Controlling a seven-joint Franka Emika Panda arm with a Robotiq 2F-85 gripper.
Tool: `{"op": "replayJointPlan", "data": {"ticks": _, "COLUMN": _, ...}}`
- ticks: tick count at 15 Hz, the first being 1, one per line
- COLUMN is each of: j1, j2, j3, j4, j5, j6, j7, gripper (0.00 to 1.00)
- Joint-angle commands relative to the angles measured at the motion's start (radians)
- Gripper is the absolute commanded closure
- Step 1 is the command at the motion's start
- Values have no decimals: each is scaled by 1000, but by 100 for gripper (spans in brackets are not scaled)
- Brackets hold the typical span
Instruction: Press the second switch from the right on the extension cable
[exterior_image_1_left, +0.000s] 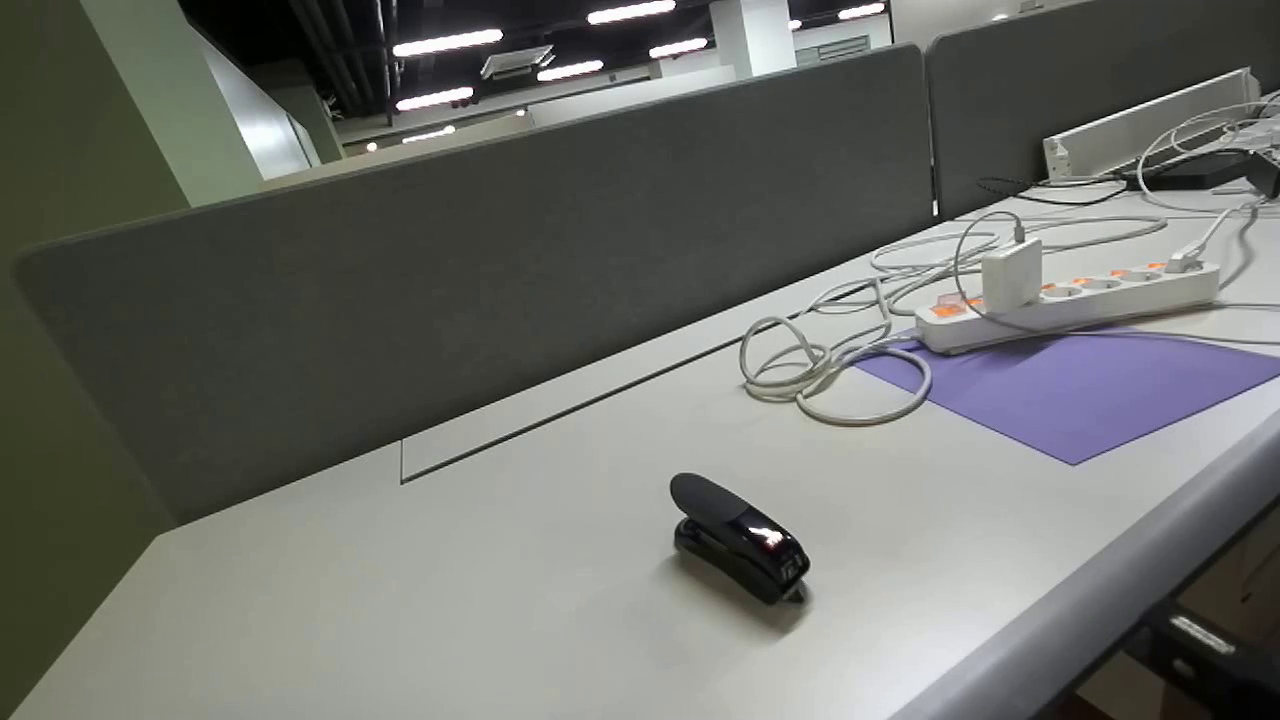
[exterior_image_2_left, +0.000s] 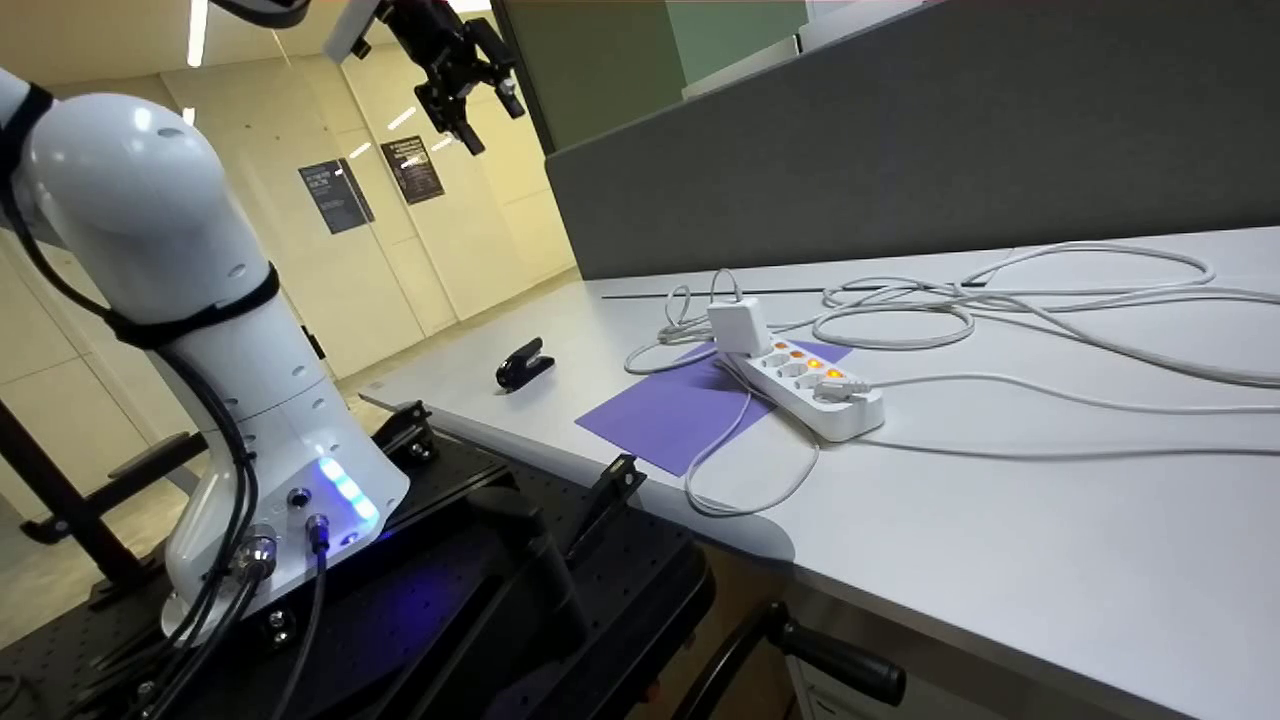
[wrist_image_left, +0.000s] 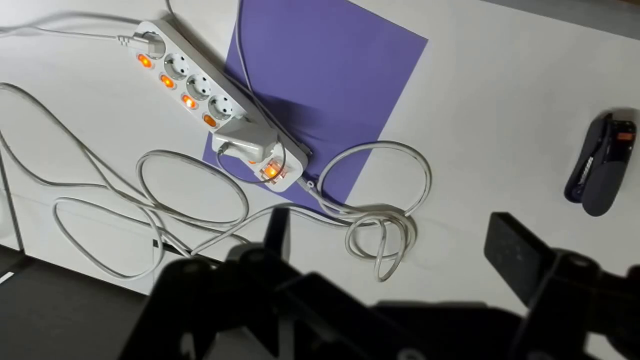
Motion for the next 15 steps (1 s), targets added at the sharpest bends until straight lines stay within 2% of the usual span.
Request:
{"op": "replayJointPlan", "data": {"ticks": 1, "j1": 5, "j2": 24, "j3": -32, "j4": 1, "j5": -24, "j6": 37, "j7": 1, "gripper": 0}}
{"op": "replayJointPlan", "data": {"ticks": 4, "j1": 13, "j2": 66, "j3": -111, "j4": 0, "j5": -7, "j6": 93, "j7": -92, "gripper": 0}}
{"op": "replayJointPlan", "data": {"ticks": 8, "j1": 40, "j2": 124, "j3": -256, "j4": 10, "j5": 22, "j6": 131, "j7": -349, "gripper": 0}}
{"op": "replayJointPlan", "data": {"ticks": 11, "j1": 35, "j2": 160, "j3": -344, "j4": 19, "j5": 13, "j6": 103, "j7": -524, "gripper": 0}}
{"op": "replayJointPlan", "data": {"ticks": 12, "j1": 27, "j2": 173, "j3": -366, "j4": 25, "j5": 18, "j6": 98, "j7": -557, "gripper": 0}}
{"op": "replayJointPlan", "data": {"ticks": 13, "j1": 24, "j2": 193, "j3": -390, "j4": 45, "j5": 78, "j6": 80, "j7": -530, "gripper": 0}}
{"op": "replayJointPlan", "data": {"ticks": 14, "j1": 10, "j2": 158, "j3": -347, "j4": 2, "j5": 35, "j6": 115, "j7": -517, "gripper": 0}}
{"op": "replayJointPlan", "data": {"ticks": 15, "j1": 7, "j2": 168, "j3": -364, "j4": 6, "j5": 56, "j6": 109, "j7": -527, "gripper": 0}}
